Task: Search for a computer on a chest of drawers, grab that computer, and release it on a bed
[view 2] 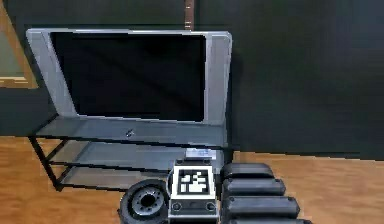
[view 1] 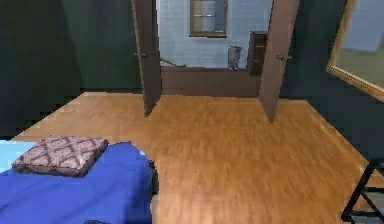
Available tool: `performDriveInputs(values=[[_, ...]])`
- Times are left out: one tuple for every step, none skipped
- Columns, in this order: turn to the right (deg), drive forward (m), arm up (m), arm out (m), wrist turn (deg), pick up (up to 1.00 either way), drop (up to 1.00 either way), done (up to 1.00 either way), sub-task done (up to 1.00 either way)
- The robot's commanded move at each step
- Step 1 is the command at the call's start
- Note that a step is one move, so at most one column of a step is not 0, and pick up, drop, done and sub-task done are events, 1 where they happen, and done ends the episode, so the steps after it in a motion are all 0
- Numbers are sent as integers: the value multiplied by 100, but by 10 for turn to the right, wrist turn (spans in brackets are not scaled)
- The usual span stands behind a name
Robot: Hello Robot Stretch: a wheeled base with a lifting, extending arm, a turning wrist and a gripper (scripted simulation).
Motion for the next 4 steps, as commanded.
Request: performDriveInputs(values=[[450, 0, 0, 0, 0, 0, 0, 0, 0], [450, 0, 0, 0, 0, 0, 0, 0, 0], [30, 0, 0, 0, 0, 0, 0, 0, 0], [0, 35, 0, 0, 0, 0, 0, 0, 0]])
